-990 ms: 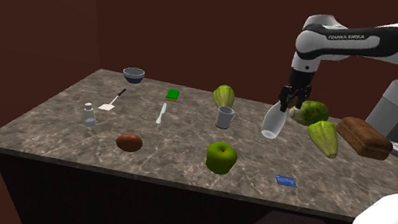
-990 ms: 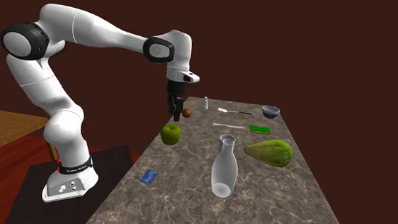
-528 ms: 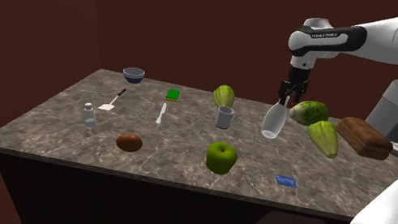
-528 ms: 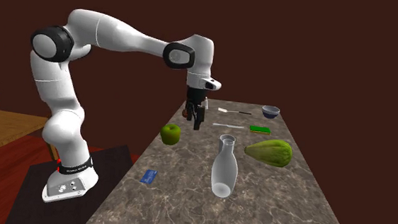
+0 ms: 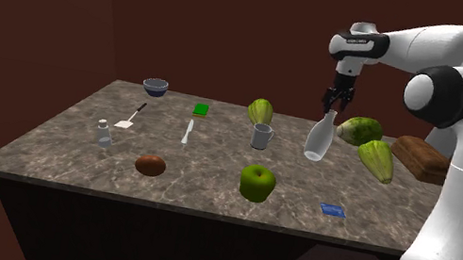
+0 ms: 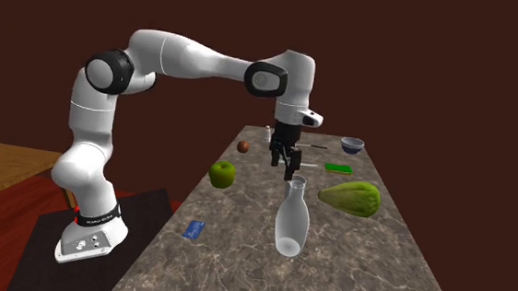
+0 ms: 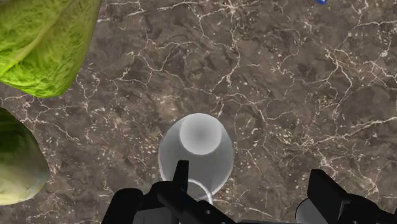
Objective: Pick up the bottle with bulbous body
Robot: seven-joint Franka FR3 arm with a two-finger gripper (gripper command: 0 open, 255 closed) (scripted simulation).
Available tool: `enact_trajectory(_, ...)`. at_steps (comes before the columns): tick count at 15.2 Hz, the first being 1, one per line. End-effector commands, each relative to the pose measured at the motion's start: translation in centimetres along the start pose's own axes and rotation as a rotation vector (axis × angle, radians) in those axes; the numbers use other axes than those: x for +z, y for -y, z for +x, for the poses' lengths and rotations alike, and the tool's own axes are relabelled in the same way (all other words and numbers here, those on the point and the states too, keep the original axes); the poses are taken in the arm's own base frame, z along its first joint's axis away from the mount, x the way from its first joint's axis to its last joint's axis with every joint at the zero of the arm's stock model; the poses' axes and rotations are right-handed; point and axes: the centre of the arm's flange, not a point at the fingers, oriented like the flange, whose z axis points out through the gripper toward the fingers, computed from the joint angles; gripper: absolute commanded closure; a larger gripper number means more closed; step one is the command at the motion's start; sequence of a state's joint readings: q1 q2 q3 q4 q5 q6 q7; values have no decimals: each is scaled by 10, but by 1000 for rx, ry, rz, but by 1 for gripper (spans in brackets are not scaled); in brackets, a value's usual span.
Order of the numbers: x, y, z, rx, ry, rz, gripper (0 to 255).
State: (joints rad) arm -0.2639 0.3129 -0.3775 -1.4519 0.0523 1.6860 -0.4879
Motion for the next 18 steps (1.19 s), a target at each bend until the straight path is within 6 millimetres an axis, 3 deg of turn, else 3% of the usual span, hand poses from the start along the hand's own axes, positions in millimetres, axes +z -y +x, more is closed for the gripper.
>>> enact_trajectory(1, 4, -20, 19, 2, -5, 3, 0)
enact_trajectory(4, 6, -46, 41, 5, -10, 7, 0)
enact_trajectory(13, 46, -45, 44, 5, -10, 7, 0)
enact_trajectory(14, 46, -44, 45, 5, -10, 7, 255)
enact_trajectory(18, 46, -45, 45, 5, -10, 7, 255)
